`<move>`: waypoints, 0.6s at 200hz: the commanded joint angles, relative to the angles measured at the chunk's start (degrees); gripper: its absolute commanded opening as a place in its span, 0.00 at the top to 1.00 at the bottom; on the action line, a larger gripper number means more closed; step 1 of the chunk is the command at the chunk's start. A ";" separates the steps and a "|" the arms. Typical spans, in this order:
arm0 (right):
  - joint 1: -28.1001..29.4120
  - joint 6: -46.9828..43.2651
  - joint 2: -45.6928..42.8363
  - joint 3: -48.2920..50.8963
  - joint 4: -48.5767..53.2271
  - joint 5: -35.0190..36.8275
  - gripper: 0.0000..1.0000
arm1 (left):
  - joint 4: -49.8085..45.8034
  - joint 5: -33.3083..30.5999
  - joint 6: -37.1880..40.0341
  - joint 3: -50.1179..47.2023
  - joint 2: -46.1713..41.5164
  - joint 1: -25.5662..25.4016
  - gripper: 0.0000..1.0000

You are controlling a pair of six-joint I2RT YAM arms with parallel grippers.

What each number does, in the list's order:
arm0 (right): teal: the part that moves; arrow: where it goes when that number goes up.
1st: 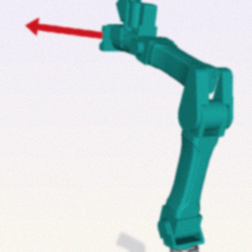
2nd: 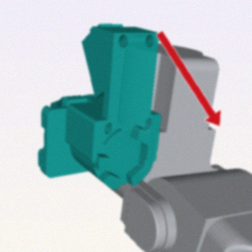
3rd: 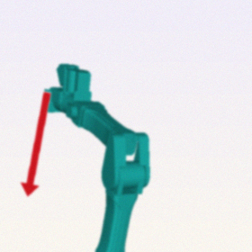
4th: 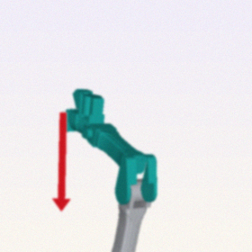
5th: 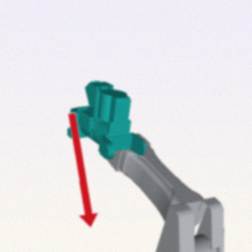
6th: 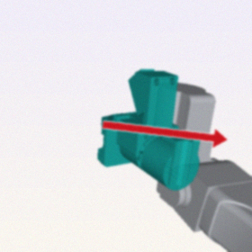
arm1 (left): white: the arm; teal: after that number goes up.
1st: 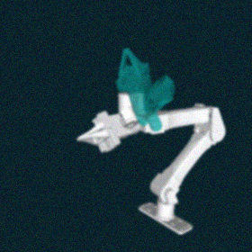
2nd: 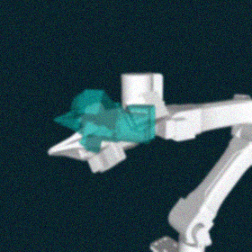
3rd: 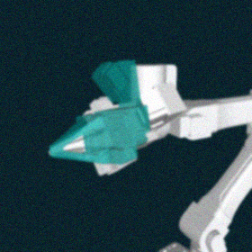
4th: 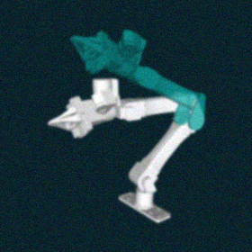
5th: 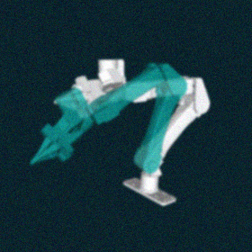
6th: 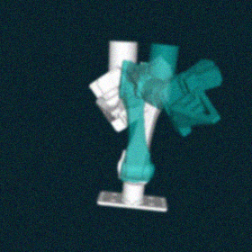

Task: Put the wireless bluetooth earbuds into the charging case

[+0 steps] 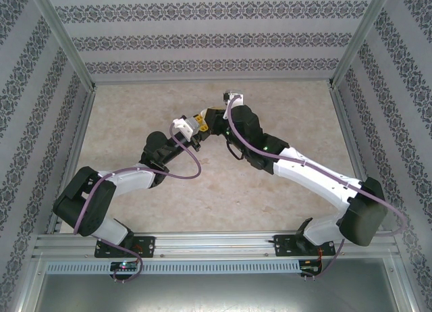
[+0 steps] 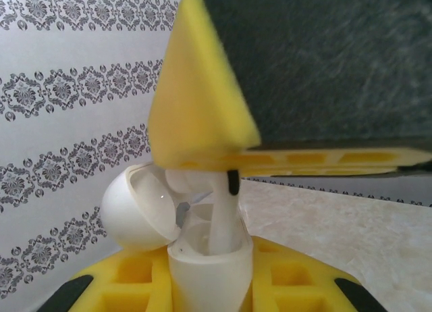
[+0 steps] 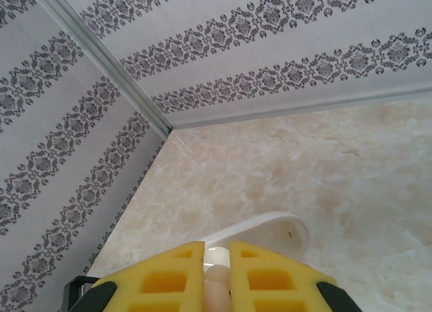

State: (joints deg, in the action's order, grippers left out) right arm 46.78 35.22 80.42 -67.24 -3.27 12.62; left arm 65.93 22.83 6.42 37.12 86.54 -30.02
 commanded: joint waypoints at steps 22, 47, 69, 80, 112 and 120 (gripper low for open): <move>0.87 1.34 1.17 -1.59 -1.65 0.76 0.88 | 1.39 1.42 -0.70 2.05 -1.02 -0.71 1.00; 0.98 1.74 1.62 -1.76 -1.16 1.00 0.88 | 1.21 1.13 -0.70 2.07 -1.08 -0.74 1.00; 1.42 2.07 1.75 -1.45 -0.30 1.62 0.89 | 1.04 0.90 -0.69 2.05 -1.24 -0.75 1.00; 1.68 2.33 1.60 -1.11 0.30 2.27 0.89 | 1.04 0.64 -0.70 1.96 -1.37 -0.74 1.00; 2.51 3.51 1.72 -0.49 2.43 5.07 0.90 | 0.88 0.41 -0.79 2.08 -1.73 -0.74 1.00; 2.61 3.92 2.07 -0.98 3.59 5.67 0.90 | 0.88 0.36 -0.94 2.17 -1.77 -0.76 1.00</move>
State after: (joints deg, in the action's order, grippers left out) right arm 48.34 37.41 81.69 -67.64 -2.72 15.25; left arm 65.54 22.90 6.02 37.12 86.52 -30.02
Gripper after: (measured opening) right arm 0.130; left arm 0.219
